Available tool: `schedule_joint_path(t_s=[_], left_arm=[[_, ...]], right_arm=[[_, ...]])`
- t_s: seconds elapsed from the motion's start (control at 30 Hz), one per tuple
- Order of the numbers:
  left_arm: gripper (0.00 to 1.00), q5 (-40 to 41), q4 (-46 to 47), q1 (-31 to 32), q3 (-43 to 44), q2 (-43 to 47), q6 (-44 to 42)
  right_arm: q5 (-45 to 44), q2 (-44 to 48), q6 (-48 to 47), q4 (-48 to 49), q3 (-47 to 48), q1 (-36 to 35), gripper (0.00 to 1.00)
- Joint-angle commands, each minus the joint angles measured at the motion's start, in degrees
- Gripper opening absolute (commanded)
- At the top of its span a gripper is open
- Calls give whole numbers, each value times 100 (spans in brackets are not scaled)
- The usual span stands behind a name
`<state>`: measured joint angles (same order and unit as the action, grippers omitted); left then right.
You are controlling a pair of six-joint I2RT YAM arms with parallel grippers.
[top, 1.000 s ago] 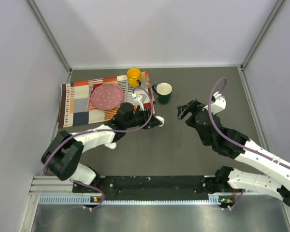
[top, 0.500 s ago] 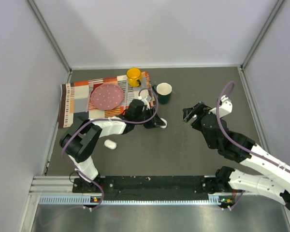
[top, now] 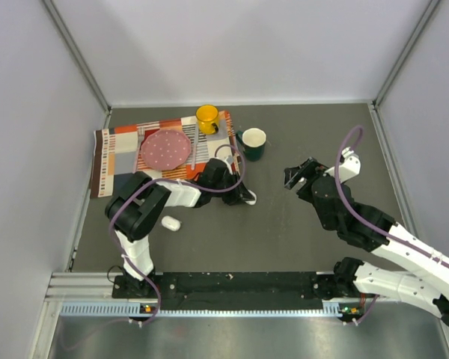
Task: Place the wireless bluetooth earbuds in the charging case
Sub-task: Place the charging case at the center of the board.
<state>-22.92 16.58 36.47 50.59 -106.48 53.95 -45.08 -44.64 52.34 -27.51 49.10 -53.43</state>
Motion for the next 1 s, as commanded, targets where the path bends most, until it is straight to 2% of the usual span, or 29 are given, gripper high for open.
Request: schedule_joint_path(t_s=[0.0,0.2,0.4,0.73,0.97], left_arm=[[27,-11,267,-26,65,57,45],[37,-143,337,-26,92,13,-113],[43,155,-110,-26,100,223,-306],[51,648,-822,-26,188,610,-894],[52,1078,-1279,-26,259,979,-1255]], right_arm=[[-71,43,75,61,-58,52,81],[-53,26,101,61,-67,52,81],[-27,35,128,61,-85,61,81],[17,8,180,52,-85,69,81],[148,-71,128,52,-32,87,82]])
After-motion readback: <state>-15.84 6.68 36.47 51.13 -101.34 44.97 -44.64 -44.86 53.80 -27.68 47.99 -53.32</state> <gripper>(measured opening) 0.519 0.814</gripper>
